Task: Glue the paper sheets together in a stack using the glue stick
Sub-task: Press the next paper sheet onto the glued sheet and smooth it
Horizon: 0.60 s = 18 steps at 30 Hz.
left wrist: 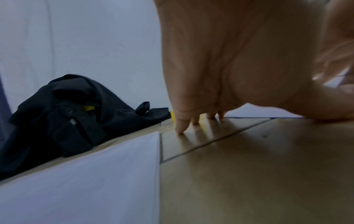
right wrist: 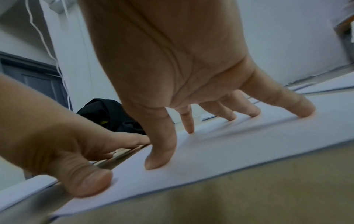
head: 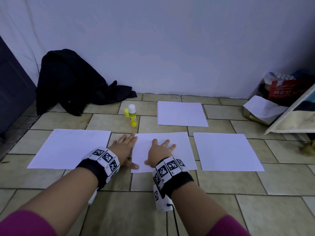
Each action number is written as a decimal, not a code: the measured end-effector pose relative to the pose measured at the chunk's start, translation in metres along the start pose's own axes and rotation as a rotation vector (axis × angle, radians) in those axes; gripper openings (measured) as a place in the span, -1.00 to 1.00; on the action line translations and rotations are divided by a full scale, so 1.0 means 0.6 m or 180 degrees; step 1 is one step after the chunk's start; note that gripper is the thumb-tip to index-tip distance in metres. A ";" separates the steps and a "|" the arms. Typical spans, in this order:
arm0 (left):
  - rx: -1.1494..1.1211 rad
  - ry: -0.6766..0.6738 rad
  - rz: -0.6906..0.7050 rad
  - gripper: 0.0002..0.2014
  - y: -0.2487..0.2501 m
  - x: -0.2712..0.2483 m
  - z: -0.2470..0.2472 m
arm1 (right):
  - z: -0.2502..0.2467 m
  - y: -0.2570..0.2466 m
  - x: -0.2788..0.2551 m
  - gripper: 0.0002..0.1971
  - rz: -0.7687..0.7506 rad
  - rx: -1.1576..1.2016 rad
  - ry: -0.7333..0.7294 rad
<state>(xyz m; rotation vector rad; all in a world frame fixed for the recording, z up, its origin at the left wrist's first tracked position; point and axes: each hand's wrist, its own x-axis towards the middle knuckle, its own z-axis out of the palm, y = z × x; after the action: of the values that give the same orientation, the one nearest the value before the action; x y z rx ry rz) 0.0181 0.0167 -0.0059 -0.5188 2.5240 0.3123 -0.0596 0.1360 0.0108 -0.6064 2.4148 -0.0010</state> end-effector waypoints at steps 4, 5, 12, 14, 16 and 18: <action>0.0197 0.0036 -0.0085 0.16 0.007 -0.005 -0.002 | -0.003 -0.016 0.003 -0.21 -0.0430 -0.0388 0.0191; 0.0262 0.0059 -0.0085 0.16 0.008 -0.007 -0.002 | -0.005 -0.016 0.008 -0.18 -0.0689 -0.0439 0.0233; 0.0573 0.0009 -0.0117 0.16 0.007 -0.007 -0.005 | -0.029 0.018 0.030 -0.05 -0.1814 -0.0888 -0.0213; 0.0624 -0.0029 -0.0156 0.16 0.007 -0.006 -0.005 | -0.031 0.027 0.032 -0.07 -0.1777 -0.0809 -0.0164; 0.0642 -0.0019 -0.0176 0.15 0.007 -0.006 -0.005 | -0.034 0.036 0.034 -0.07 -0.1620 -0.0616 -0.0113; 0.0633 0.0015 -0.0211 0.15 0.007 -0.009 -0.006 | -0.043 0.055 0.036 -0.12 -0.1384 -0.0409 -0.0038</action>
<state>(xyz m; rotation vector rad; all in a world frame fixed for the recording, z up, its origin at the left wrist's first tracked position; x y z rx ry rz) 0.0188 0.0212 0.0003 -0.5230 2.5012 0.0342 -0.1033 0.1527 0.0137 -1.1751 2.2366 -0.0251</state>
